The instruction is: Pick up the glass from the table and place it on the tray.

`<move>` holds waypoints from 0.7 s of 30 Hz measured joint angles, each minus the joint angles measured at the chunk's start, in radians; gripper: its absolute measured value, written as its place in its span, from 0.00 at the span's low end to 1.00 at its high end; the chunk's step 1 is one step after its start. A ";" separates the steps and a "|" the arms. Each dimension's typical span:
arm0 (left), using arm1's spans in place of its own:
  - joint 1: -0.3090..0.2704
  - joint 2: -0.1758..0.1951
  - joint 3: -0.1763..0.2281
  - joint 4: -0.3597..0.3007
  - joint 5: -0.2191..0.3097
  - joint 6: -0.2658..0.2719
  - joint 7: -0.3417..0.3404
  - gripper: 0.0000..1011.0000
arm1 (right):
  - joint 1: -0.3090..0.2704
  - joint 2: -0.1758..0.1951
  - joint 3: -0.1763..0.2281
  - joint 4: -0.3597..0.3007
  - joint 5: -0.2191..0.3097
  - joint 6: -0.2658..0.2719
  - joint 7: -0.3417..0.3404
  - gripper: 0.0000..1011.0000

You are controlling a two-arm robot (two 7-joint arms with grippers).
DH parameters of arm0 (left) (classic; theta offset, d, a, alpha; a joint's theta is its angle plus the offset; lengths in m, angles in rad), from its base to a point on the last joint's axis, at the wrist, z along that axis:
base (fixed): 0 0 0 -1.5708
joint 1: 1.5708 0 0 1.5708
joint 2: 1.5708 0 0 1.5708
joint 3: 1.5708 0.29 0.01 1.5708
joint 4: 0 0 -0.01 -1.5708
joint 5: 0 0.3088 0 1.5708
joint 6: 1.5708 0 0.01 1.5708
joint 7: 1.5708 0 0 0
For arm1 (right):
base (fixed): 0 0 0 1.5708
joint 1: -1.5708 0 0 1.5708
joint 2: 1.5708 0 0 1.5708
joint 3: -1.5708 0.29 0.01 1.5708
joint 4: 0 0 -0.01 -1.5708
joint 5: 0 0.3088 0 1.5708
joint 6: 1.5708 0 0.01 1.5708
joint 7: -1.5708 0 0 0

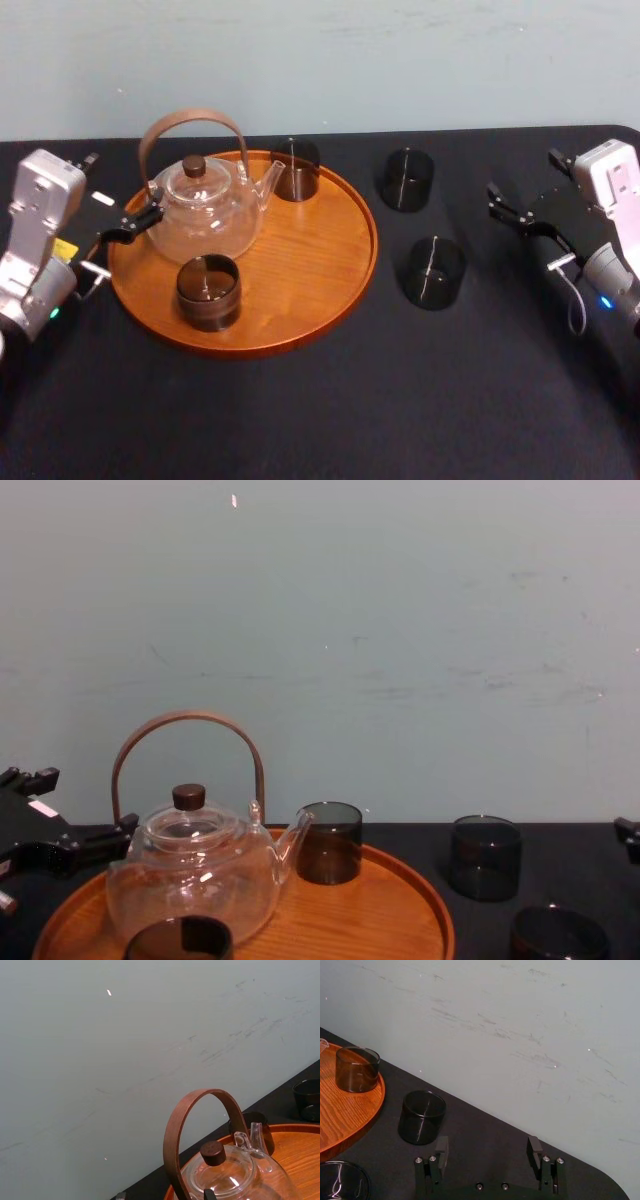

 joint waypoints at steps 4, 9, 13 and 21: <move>0.000 0.000 0.000 0.000 0.000 0.000 0.000 1.00 | 0.000 0.000 0.000 0.000 0.000 0.000 0.000 0.99; 0.000 0.000 0.000 0.000 0.000 0.000 0.000 1.00 | 0.000 0.000 0.000 0.000 0.000 0.000 0.000 0.99; 0.000 0.000 0.000 0.000 0.000 0.000 0.000 1.00 | 0.000 0.000 0.000 0.000 0.000 0.000 0.000 0.99; 0.000 0.000 0.000 0.000 0.000 0.000 0.000 1.00 | 0.000 0.000 0.000 0.000 0.000 0.000 0.000 0.99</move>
